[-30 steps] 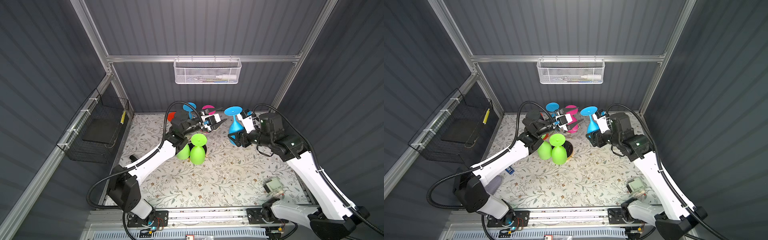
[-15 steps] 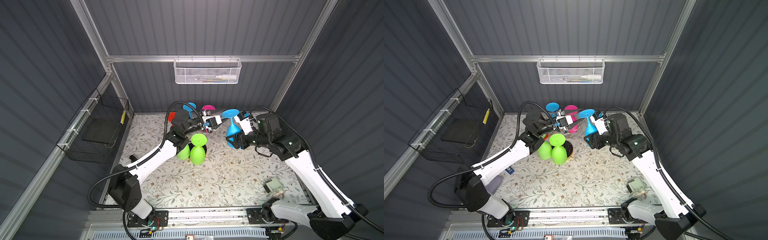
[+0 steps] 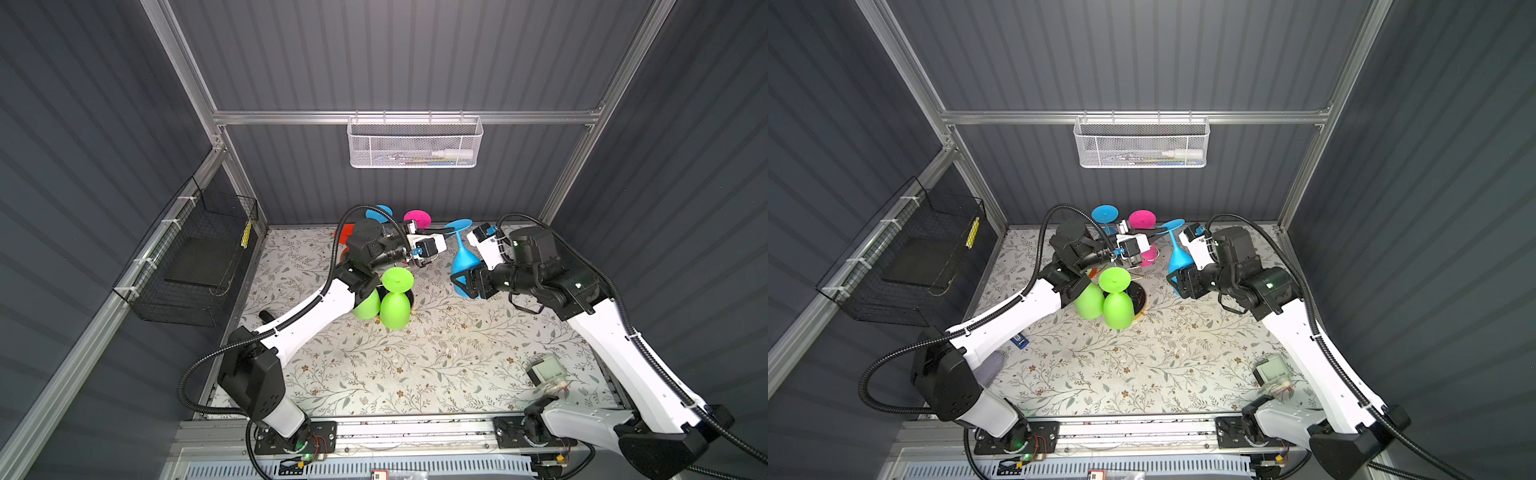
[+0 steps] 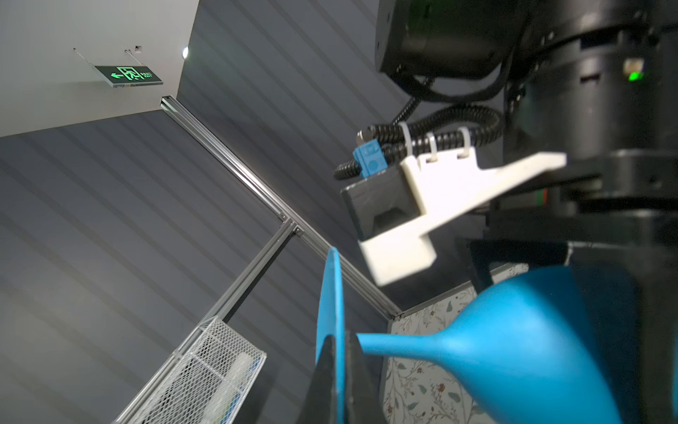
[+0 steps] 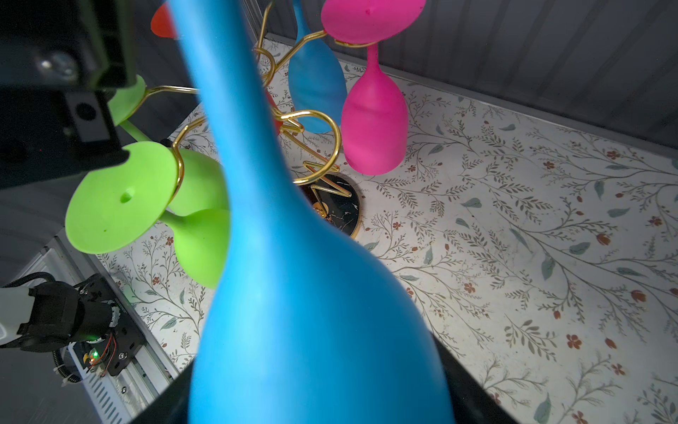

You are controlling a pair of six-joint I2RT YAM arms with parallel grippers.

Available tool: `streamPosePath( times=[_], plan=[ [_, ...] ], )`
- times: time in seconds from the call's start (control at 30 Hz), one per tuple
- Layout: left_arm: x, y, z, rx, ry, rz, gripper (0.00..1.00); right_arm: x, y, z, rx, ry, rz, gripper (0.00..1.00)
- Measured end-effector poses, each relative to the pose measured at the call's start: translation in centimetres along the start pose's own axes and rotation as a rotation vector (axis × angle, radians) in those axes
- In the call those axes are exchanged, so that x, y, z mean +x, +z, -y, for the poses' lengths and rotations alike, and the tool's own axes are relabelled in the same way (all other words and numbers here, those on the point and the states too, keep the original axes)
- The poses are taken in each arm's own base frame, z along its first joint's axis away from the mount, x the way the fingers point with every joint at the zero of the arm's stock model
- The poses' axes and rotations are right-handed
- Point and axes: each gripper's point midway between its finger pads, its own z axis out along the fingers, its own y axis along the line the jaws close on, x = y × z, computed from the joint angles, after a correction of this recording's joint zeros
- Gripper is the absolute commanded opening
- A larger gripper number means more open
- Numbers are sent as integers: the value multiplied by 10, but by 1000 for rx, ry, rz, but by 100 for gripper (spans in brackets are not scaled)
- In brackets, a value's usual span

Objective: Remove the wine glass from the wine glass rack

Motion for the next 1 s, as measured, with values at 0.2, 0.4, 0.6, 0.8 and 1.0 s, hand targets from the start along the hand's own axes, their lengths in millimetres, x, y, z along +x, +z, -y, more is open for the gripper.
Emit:
streamPosePath(
  times=[0.2,0.4,0.6,0.8,1.0],
  plan=[
    [6,-1,-4,-30,-19,-33,0,-6,-3,-1,-2,14,29,94],
    [6,-10,-11,-117,-163,-86,0,-25,-26,-12,-47,-4,176,99],
    [8,-29,-33,-298,-460,-139,0,-55,-75,-18,-107,-19,431,99],
    [22,-57,-45,-478,-683,-202,0,-68,-109,-10,-178,35,600,92],
    [35,-70,-45,-550,-786,-239,0,-69,-121,-2,-256,105,666,72]
  ],
)
